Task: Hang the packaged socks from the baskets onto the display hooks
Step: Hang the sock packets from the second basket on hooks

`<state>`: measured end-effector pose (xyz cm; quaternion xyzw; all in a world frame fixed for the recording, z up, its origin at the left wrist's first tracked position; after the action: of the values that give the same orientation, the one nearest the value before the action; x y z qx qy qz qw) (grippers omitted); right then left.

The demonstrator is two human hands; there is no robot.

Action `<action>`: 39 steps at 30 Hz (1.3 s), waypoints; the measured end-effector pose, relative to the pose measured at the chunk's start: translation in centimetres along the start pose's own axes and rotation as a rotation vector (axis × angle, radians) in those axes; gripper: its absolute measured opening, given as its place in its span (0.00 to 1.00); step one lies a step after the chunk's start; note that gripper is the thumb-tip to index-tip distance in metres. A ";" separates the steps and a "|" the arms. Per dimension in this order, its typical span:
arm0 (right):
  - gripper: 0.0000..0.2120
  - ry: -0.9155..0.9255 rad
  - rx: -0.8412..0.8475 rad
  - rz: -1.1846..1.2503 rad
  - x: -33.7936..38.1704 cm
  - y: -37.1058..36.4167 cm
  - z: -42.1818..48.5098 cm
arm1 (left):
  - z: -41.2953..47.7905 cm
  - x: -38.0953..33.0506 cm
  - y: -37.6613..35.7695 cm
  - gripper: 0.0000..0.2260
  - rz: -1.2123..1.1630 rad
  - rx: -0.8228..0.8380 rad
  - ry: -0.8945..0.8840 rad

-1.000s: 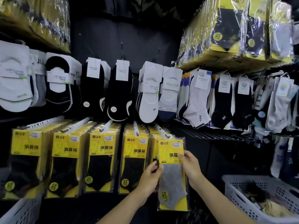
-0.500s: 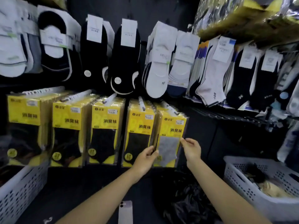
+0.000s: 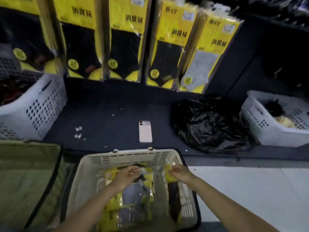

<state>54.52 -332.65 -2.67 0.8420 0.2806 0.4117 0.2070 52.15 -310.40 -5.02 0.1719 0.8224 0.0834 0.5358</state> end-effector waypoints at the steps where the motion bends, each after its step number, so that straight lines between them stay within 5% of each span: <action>1: 0.12 -0.025 0.001 -0.006 -1.2 -0.9 0.3 | -0.3 2.1 -0.7 0.11 -0.002 0.010 0.039; 3: 0.10 -0.023 -0.052 -0.022 -2.2 -1.6 1.4 | -0.7 5.3 -1.7 0.12 -0.024 0.033 0.114; 8: 0.30 0.084 -0.201 -0.175 -2.3 -1.1 5.2 | -0.3 7.9 -2.0 0.28 -0.029 0.053 0.164; 10: 0.31 0.131 -0.194 -0.357 -2.3 -1.5 6.9 | 0.3 8.5 -1.9 0.23 -0.055 0.022 0.197; 17: 0.25 0.147 -0.211 -0.787 -1.8 -2.4 9.5 | 3.1 8.3 -3.2 0.17 -0.114 -0.039 0.191; 23: 0.15 0.063 -0.285 -0.828 -1.9 -2.0 10.3 | 4.5 8.1 -6.7 0.14 -0.148 0.028 0.224; 27: 0.08 -0.096 -0.250 -0.673 -2.8 -0.4 10.5 | 5.3 8.0 -9.0 0.17 -0.228 0.065 0.271; 34: 0.06 0.066 0.024 -0.188 -3.0 -0.7 8.3 | 5.4 7.1 -12.2 0.23 -0.282 0.118 0.337; 39: 0.07 0.090 0.231 0.146 -0.9 -0.5 6.9 | 4.7 5.2 -9.8 0.15 -0.475 0.020 0.214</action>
<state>59.55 -333.64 -7.45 0.8590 0.2732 0.4279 0.0657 52.63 -317.81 -14.56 -0.0307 0.8925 -0.0354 0.4486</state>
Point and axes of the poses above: each hand's wrist, its own z-axis towards the middle knuckle, its own y-axis out of the back of the hand, x = y × z, the point moved 7 cm from there along z, towards the middle knuckle, and after that the axes turned 6 degrees about -x, right-handed, at the moved point
